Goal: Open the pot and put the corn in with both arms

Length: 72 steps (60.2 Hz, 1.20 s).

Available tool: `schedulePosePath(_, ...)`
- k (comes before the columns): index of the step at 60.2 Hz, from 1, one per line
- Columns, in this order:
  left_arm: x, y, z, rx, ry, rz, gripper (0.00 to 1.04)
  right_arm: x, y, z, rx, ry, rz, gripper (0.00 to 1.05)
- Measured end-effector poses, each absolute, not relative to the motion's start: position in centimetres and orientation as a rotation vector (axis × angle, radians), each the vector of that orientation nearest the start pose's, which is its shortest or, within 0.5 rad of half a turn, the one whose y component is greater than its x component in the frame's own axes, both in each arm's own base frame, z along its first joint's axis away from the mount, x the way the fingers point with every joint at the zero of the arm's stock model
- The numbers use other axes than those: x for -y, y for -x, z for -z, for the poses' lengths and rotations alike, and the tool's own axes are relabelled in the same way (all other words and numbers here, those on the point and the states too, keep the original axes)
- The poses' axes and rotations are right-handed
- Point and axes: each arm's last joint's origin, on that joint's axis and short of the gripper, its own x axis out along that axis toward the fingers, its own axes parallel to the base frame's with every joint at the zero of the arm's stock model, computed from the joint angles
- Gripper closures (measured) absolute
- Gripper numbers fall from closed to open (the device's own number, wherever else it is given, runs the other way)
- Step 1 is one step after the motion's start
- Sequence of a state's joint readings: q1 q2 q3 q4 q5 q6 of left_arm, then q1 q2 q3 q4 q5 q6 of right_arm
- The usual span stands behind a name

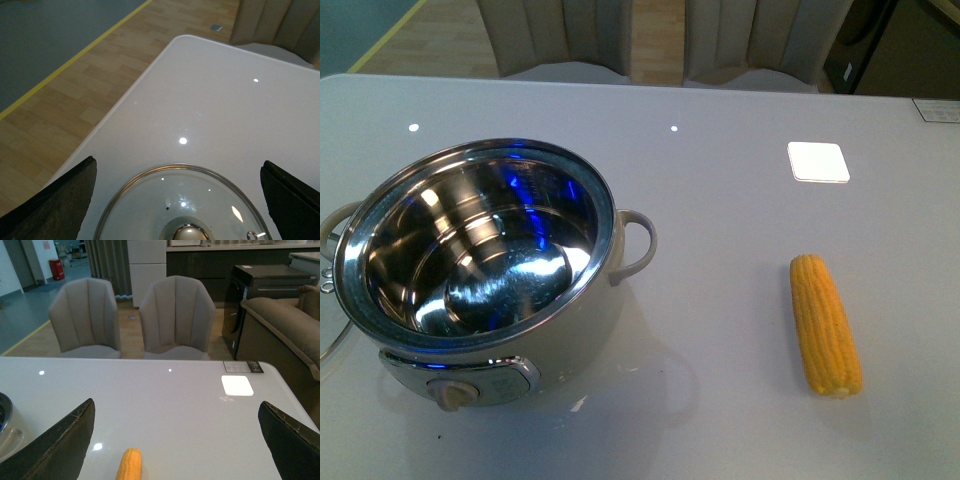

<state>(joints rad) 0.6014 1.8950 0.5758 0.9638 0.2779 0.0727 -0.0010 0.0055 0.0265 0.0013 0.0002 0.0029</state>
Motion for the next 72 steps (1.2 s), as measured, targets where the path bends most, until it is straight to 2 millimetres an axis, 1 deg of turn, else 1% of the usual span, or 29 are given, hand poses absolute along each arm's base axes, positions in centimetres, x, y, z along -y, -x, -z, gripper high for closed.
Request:
schedulePosePath(1, -17.0, -26.2, -9.7, -0.328, 0.082, -0.297, 0.09, 0.0, -9.6, -17.2, 0.022, -0.003, 0.001, 0.09)
schedulePosePath(3, -16.8, -26.1, -9.5, -0.286, 0.087, -0.241, 0.15, 0.0, -9.6, -17.2, 0.022, -0.003, 0.001, 0.09)
schedulePosePath(5, -16.1, -25.8, -9.3, -0.247, 0.082, -0.182, 0.22, 0.0, -9.6, -17.2, 0.022, -0.003, 0.001, 0.09)
schedulePosePath(9, -14.9, -25.1, -9.3, -0.201, 0.072, -0.121, 0.32, 0.0, -9.6, -17.2, 0.023, -0.003, 0.001, 0.09)
schedulePosePath(11, -14.1, -24.7, -9.5, -0.170, 0.063, -0.084, 0.38, 0.0, -9.6, -17.2, 0.022, -0.003, 0.001, 0.09)
schedulePosePath(12, -13.3, -24.3, -9.8, -0.143, 0.049, -0.068, 0.45, 0.0, -9.6, -17.2, 0.023, -0.003, 0.000, 0.09)
schedulePosePath(13, -13.1, -24.2, -9.9, -0.134, 0.045, -0.063, 0.48, 0.0, -9.6, -17.2, 0.023, -0.003, 0.000, 0.09)
schedulePosePath(16, -12.1, -23.7, -10.4, -0.102, 0.027, -0.045, 0.64, 0.0, -9.6, -17.2, 0.022, -0.003, 0.001, 0.09)
schedulePosePath(17, -12.0, -23.7, -10.5, -0.101, 0.026, -0.042, 0.67, 0.0, -9.6, -17.2, 0.022, -0.003, 0.001, 0.09)
schedulePosePath(20, -11.8, -23.6, -10.4, -0.106, 0.028, -0.038, 0.81, 0.0, -9.6, -17.2, 0.022, -0.003, 0.001, 0.09)
schedulePosePath(23, -11.7, -23.6, -10.3, -0.108, 0.029, -0.036, 0.91, 0.0, -9.6, -17.2, 0.022, -0.003, 0.001, 0.09)
schedulePosePath(25, -10.9, -23.4, -10.5, -0.112, 0.033, -0.049, 0.96, 0.0, -9.6, -17.2, 0.022, -0.003, 0.001, 0.09)
schedulePosePath(27, -9.2, -22.2, -11.0, -0.123, 0.040, -0.092, 1.02, 0.0, -9.6, -17.2, 0.023, -0.003, 0.003, 0.09)
schedulePosePath(28, -8.7, -21.8, -11.3, -0.121, 0.039, -0.104, 1.02, 0.0, -9.6, -17.2, 0.024, -0.003, 0.003, 0.09)
schedulePosePath(30, -6.5, -20.2, -12.0, -0.109, 0.030, -0.061, 1.01, 0.0, -9.6, -17.2, 0.023, -0.003, 0.003, 0.09)
schedulePosePath(33, -4.5, -18.6, -12.9, -0.081, 0.017, 0.003, 1.01, 0.0, -9.7, -17.2, 0.019, -0.003, -0.005, 0.09)
schedulePosePath(37, -3.4, -17.2, -13.9, -0.036, 0.003, -0.006, 1.01, 0.0, -9.6, -17.2, 0.023, -0.003, 0.001, 0.09)
schedulePosePath(43, -2.5, -16.3, -14.5, -0.025, 0.000, 0.005, 1.01, 0.0, -9.6, -17.2, 0.022, -0.003, 0.003, 0.09)
schedulePosePath(57, -1.5, -15.0, -16.0, 0.000, -0.005, -0.008, 1.01, 0.0, -9.6, -17.2, 0.022, -0.003, 0.002, 0.09)
schedulePosePath(63, -1.2, -14.2, -16.3, -0.017, -0.003, -0.004, 1.01, 0.0, -9.6, -17.2, 0.022, -0.003, 0.003, 0.09)
schedulePosePath(66, -0.6, -13.9, -16.5, -0.009, -0.003, -0.027, 1.01, 0.0, -9.6, -17.2, 0.022, -0.003, 0.003, 0.09)
schedulePosePath(72, -0.1, -13.4, -16.7, 0.000, -0.003, 0.001, 1.01, 0.0, -9.6, -17.2, 0.022, -0.003, 0.002, 0.09)
